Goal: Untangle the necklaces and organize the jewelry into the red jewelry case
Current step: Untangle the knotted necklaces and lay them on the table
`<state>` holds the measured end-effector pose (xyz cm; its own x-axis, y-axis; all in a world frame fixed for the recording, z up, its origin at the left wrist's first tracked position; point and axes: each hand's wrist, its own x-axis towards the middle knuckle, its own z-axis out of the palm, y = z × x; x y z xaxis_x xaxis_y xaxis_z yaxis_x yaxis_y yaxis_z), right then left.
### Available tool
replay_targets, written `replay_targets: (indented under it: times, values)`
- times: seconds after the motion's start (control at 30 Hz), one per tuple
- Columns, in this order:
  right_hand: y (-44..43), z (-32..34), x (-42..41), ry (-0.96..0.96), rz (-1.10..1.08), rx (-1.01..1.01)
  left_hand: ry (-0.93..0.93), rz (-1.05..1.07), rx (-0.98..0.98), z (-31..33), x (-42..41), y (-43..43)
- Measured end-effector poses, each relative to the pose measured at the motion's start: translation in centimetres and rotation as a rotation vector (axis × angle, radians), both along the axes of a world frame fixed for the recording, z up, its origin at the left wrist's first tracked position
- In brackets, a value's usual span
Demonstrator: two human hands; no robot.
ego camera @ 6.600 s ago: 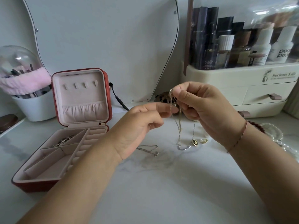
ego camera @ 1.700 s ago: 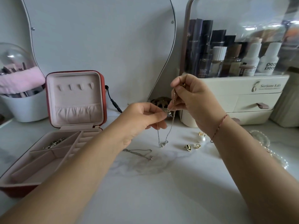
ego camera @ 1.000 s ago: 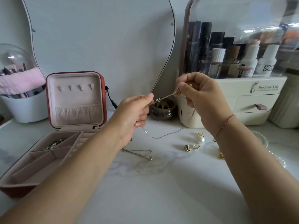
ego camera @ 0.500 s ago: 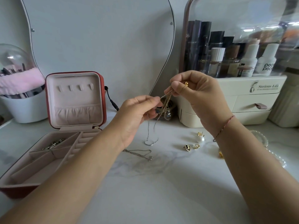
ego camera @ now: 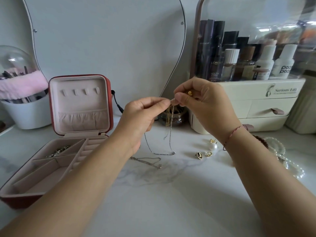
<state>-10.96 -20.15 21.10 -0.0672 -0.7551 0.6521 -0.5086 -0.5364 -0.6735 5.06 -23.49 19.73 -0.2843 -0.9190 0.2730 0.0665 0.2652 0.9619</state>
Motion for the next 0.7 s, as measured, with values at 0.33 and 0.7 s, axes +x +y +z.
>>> replay_targets:
  times: [0.33,0.7]
  values:
    - [-0.19,0.04,-0.23,-0.006,0.017,-0.014,0.087,0.047,0.008,-0.15,-0.17,-0.25]
    - [0.03,0.1,0.02,-0.005,0.028,-0.006,0.035,-0.001,-0.005,-0.34,-0.25,0.06]
